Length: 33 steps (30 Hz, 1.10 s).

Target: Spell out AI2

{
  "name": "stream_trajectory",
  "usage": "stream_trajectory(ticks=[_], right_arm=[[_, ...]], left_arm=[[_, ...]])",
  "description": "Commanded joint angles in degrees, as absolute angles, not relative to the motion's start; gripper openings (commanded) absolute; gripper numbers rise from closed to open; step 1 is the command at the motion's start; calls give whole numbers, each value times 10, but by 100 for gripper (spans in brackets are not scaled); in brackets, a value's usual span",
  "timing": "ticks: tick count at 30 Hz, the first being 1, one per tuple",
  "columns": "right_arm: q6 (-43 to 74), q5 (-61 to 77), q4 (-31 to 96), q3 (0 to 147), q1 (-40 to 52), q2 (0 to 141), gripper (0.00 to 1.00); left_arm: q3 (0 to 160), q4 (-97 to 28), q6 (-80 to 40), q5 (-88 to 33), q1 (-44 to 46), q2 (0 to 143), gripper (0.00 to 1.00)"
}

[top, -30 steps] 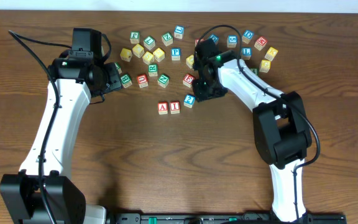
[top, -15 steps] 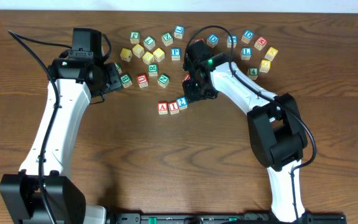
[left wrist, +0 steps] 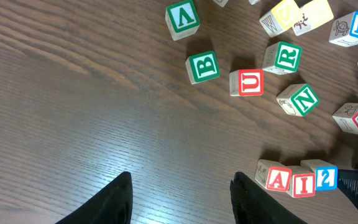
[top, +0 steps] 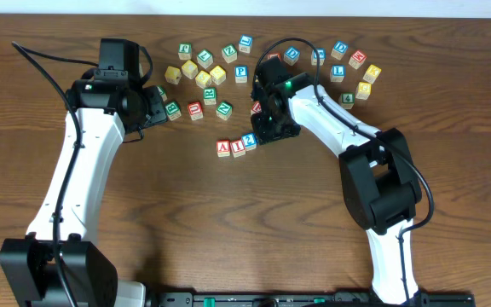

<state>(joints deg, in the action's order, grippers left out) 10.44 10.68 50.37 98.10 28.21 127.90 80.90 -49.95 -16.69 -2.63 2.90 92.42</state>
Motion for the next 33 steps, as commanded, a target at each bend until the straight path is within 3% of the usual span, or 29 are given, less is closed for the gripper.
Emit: stream_trajectory(ticks=[1, 12, 17, 24, 33], right_arm=[[103, 116, 506, 993, 282, 1288, 45], [103, 105, 500, 1057, 276, 1288, 42], [138, 110, 473, 1060, 298, 1292, 19], [174, 82, 471, 1060, 334, 1310, 1], [210, 32, 491, 1060, 346, 1314, 1]], left_arm=[[804, -505, -166, -20, 28, 929, 50], [804, -505, -166, -19, 28, 929, 50], [804, -505, -166, -19, 28, 929, 50], [804, -505, -166, -19, 28, 929, 50], [804, -505, -166, -19, 28, 929, 50]])
